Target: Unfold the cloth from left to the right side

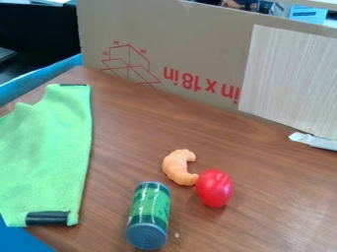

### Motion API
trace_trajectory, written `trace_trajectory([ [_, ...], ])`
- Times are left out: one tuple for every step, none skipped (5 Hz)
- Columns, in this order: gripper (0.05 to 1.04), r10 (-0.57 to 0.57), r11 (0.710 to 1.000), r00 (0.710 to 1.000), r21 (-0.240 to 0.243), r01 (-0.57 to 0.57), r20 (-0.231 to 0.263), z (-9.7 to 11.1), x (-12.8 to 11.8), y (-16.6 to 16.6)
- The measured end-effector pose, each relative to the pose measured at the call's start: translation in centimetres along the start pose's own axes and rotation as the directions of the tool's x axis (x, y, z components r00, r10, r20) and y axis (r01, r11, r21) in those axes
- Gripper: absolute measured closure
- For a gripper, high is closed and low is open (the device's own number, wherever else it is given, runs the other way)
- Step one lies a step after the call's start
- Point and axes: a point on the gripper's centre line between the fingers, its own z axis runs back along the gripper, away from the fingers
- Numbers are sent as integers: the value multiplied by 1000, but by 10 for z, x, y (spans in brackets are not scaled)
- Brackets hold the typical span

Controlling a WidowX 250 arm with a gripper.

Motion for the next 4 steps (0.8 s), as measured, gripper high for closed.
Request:
trace_trajectory([
  [83, 21, 1000, 999, -20, -22, -26, -5, -3, -2],
  [132, 33, 999, 999, -6, -33, -12, -14, 0, 1],
  [382, 67, 998, 998, -2, -67, -22, -23, 0, 3],
  [678, 99, 995, 995, -6, -99, -29, -24, 3, 4],
])
